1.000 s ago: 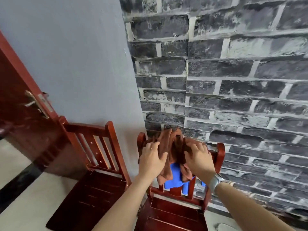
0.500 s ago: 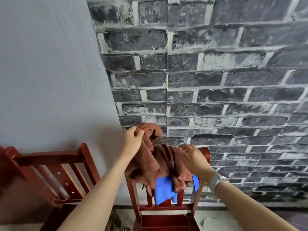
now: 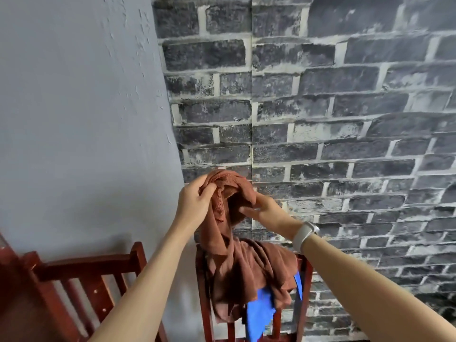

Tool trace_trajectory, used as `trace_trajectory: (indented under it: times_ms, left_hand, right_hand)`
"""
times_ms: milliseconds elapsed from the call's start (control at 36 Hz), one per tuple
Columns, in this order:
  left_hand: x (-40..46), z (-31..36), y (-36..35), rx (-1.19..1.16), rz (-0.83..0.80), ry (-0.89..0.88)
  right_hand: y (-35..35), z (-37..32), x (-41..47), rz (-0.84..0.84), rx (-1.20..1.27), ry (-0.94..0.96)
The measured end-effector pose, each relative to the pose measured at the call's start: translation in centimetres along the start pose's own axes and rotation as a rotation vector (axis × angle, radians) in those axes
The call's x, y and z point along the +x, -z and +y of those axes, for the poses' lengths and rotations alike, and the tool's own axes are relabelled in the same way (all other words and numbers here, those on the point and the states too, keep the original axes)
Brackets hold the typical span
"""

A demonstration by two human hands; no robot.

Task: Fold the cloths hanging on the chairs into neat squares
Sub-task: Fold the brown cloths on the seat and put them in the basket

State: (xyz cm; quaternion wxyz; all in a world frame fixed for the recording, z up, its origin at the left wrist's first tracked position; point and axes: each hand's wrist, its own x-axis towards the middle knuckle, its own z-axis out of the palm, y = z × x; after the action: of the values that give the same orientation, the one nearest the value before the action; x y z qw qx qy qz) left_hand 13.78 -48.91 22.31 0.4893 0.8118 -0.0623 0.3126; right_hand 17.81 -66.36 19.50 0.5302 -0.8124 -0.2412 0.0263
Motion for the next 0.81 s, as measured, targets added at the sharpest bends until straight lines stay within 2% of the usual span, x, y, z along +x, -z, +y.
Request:
trace_trajectory:
  times_ms: [83,222,333,389,500,611,722,806]
  left_hand:
    - [-1.7,-1.9,0.6,-0.005,0.041,0.094]
    - [-5.8,-4.9,1.2,-0.006,0.016,0.301]
    - [-8.7,-6.2,1.7,0.011,-0.014,0.433]
    - [-9.6,-6.6,2.0,-0.037,0.050,0.511]
    - [-10.7,-7.7,3.8,-0.131,0.297,0.655]
    - [-11.8,-7.7,6.2,-0.065,0.467,0.557]
    - [-13.8,-7.7,8.1,0.092,0.589,0.487]
    - [-15.5,-8.0,8.8,0.163,0.483,0.489]
  right_hand:
    - [-1.1,1.7,-0.6,-0.028,-0.110,-0.077]
    - [-3.1,6.6,-3.5,-0.122,-0.360,-0.281]
    - [-5.4,10.1,-4.7,-0.156,-0.473,-0.227]
    - [-6.7,11.3,-4.8,-0.216,-0.570,-0.242]
    - [-8.3,12.8,-4.4,-0.317,-0.750,-0.272]
    - [-8.6,13.9,-4.2,-0.330,-0.888,-0.252]
    - [-8.3,14.5,-4.1,-0.263,-0.851,-0.247]
    - [-9.0,13.7,-3.8,-0.271,-0.846,-0.279]
